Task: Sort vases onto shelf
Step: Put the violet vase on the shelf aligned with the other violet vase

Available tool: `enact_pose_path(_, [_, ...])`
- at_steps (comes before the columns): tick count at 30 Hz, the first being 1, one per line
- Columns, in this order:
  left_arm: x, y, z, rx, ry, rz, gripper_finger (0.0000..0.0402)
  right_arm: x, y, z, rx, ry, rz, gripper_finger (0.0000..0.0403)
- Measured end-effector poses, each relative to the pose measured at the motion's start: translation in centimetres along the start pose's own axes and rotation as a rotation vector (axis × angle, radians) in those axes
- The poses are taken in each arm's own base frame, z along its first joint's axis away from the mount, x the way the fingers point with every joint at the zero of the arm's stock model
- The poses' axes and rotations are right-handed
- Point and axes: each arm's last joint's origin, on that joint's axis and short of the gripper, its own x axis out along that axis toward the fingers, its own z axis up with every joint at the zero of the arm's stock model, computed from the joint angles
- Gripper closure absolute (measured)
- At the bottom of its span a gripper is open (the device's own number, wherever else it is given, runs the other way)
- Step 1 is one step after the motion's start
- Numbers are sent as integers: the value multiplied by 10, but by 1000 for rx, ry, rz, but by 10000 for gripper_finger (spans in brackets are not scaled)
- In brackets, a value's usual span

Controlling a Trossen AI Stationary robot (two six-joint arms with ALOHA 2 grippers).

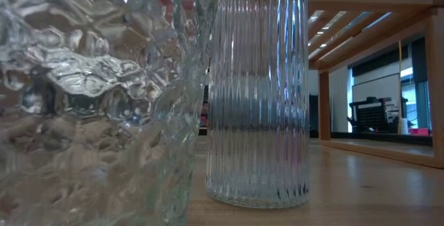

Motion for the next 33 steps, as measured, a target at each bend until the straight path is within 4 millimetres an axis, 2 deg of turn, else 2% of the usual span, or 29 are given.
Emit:
enact_pose_path(8, [0, 0, 0, 0, 0, 0, 15, 0, 0, 0, -1, 1, 0, 265])
enact_pose_path(12, [0, 0, 1, -4, -13, -4, 15, 0, -4, 11, 65, -104, -39, 265])
enact_pose_path(14, [0, -1, 3, -15, -25, -8, 15, 1, -13, 19, 129, -196, -78, 265])
enact_pose_path(16, [0, -1, 4, -31, -37, -13, 15, 2, -20, 26, 179, -301, -33, 265])
enact_pose_path(20, [0, -1, 4, -90, -43, -16, 15, 0, -25, 36, 169, -484, 179, 265])
enact_pose_path(25, [0, -1, 5, -164, -45, -18, 15, -4, -11, 43, 123, -640, 441, 265])
enact_pose_path(30, [0, -3, 4, -266, -20, -72, 15, 6, 0, 39, 144, -619, 449, 265])
enact_pose_path(33, [-1, -5, 1, -290, 54, -169, 15, -8, -7, 40, 130, -580, 504, 265])
